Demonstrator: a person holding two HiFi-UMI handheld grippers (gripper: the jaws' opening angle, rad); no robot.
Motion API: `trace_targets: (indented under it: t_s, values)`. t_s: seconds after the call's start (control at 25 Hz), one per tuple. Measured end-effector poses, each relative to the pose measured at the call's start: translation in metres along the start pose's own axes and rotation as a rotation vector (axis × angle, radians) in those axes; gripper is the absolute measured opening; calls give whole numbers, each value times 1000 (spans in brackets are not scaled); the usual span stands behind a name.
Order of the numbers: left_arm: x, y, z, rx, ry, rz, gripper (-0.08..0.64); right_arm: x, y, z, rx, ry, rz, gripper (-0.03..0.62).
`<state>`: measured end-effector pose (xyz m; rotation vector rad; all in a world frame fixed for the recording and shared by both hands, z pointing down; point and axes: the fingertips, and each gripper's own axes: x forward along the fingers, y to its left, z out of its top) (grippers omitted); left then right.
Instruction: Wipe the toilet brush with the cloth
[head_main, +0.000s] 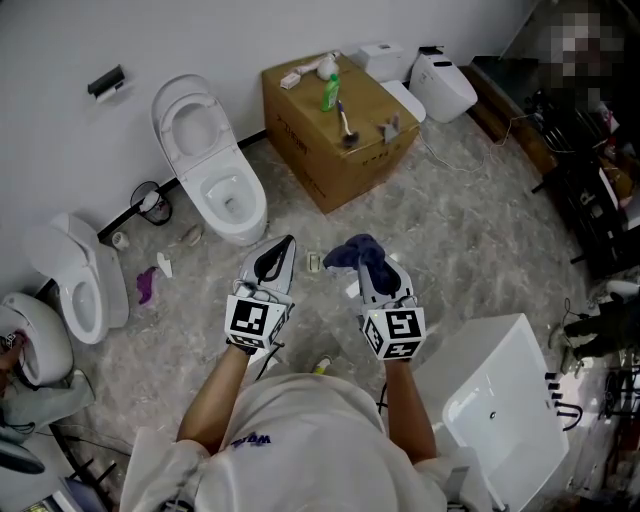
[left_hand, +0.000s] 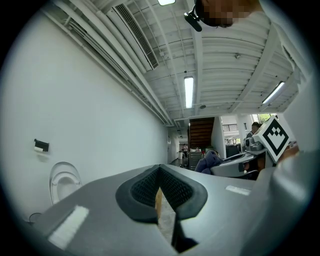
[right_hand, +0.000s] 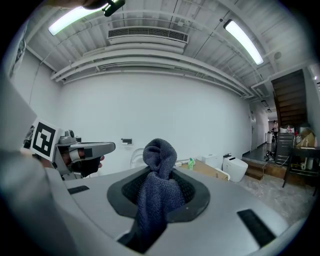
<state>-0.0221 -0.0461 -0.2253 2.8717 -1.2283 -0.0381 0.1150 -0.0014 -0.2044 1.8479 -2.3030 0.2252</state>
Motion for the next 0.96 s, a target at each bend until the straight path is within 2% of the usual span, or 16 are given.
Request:
trace_targets:
  t_s: [0.68, 0.8, 0.96]
  values:
    - [-9, 2, -12, -20, 16, -12, 0, -8, 10, -6, -26, 33, 14, 80]
    - [-13, 7, -18, -38, 19, 6, 0, -10, 20, -5, -49, 37, 47, 80]
    - [-15, 17, -14, -23, 8, 10, 0, -1, 34, 4, -78, 31, 102, 80]
